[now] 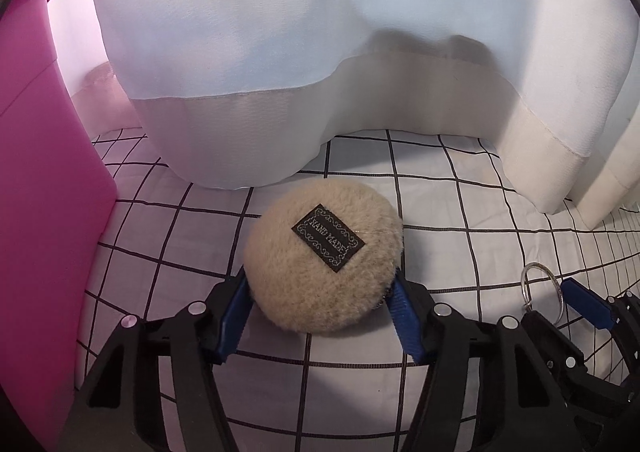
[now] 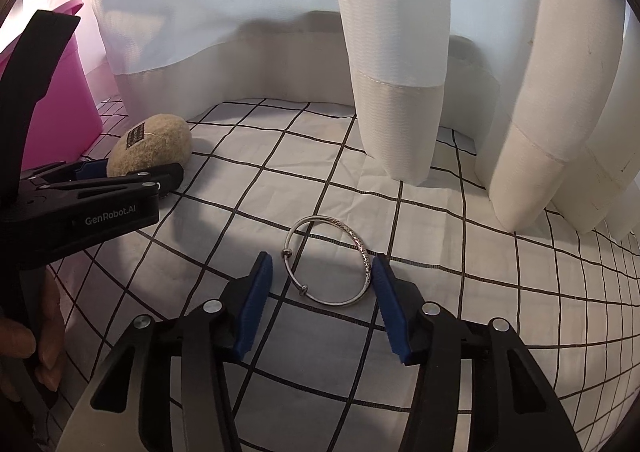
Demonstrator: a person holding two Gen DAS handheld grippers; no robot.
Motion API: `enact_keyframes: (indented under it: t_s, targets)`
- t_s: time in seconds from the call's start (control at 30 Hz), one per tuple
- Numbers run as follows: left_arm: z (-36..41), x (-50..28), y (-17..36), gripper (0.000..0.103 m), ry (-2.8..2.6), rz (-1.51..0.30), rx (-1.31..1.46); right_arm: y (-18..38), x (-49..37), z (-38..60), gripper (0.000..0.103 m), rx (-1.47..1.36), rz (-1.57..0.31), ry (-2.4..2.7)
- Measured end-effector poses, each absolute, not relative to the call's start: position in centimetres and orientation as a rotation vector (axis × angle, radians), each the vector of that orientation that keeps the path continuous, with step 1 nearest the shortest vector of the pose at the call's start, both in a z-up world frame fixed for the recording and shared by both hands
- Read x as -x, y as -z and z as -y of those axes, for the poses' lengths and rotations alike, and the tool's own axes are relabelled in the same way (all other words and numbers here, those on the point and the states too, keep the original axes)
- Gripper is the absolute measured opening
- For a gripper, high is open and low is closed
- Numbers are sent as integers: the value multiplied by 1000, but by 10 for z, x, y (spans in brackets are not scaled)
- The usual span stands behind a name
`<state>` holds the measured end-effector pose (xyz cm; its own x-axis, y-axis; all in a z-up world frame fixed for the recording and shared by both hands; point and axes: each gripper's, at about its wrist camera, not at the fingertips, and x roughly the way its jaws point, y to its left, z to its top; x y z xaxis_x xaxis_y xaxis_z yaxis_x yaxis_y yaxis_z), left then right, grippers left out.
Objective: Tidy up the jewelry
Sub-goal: 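Close left tool on the fluffy ball while right tool closes on the bangle, then carry the fluffy ball with left tool while right tool carries the bangle to the tub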
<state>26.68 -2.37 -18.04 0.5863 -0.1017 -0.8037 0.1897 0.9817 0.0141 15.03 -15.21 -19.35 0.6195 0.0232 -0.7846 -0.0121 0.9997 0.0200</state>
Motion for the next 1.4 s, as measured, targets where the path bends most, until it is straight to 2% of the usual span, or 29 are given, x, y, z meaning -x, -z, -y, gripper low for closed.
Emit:
enact_keyframes:
  t_s: [0.13, 0.8, 1.03, 1.4]
  targets:
    - [23, -253, 181, 55, 173, -927, -95, 192, -148, 153, 42, -17, -895, -25]
    - [7, -208, 144, 55, 189, -876, -57, 159, -112, 168, 42, -41, -826, -49]
    - [15, -185, 109, 55, 174, -841, -56, 129, -93, 176, 42, -37, -804, -79]
    - [18, -138, 24, 55, 128, -743, -16, 44, -71, 175, 42, 26, -717, -177]
